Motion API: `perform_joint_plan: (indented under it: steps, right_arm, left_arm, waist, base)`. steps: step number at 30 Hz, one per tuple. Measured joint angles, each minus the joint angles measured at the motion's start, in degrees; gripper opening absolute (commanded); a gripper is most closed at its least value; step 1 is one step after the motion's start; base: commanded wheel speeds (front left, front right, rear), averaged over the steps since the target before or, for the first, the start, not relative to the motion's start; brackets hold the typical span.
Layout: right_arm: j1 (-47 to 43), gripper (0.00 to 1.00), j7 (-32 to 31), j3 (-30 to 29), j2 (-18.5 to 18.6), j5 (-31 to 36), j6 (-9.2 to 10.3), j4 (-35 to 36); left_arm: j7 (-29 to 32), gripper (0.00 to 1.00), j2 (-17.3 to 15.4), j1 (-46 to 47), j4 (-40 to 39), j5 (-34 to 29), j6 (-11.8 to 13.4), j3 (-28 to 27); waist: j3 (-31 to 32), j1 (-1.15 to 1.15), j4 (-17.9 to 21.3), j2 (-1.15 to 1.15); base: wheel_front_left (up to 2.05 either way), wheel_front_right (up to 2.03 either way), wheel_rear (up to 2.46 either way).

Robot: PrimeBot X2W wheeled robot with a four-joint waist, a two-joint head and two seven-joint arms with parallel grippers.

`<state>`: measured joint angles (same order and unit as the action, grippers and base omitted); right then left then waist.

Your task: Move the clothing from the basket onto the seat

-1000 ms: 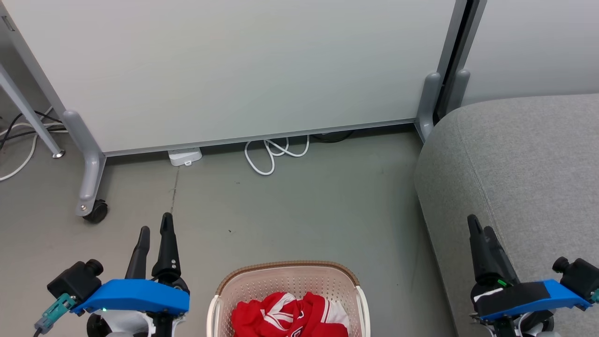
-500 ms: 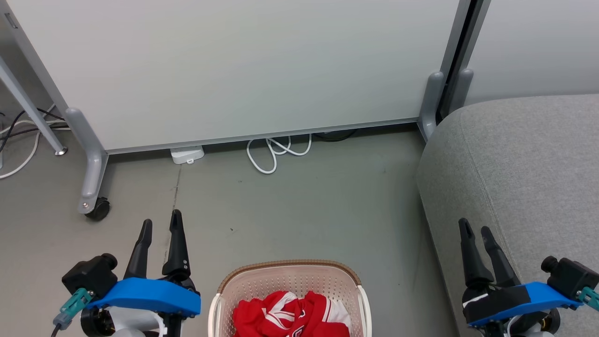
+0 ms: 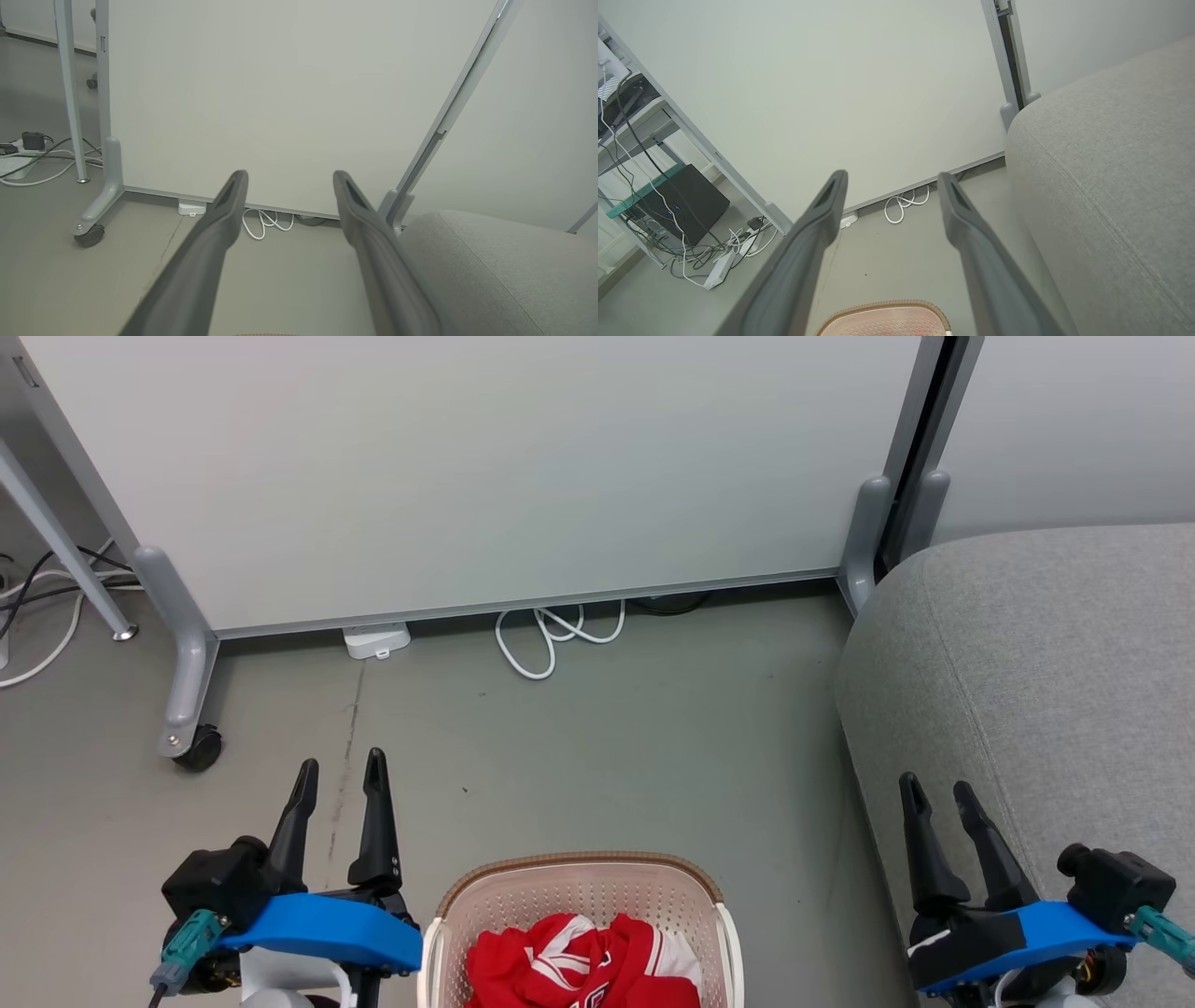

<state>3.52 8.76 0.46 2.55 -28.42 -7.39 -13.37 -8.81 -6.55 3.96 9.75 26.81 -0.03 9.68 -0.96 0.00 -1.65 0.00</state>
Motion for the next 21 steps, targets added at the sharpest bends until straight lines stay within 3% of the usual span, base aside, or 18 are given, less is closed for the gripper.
perform_joint_plan:
  steps: [21]
  right_arm:
    - [0.1,1.00,2.8,1.1,0.1,11.4,-0.01,-0.1]
  left_arm:
    - [-2.8,1.00,-0.4,0.4,-0.9,-11.3,0.5,2.2]
  waist:
    - [-0.1,0.00,-0.7,0.00]
  base:
    - [0.00,0.00,0.00]
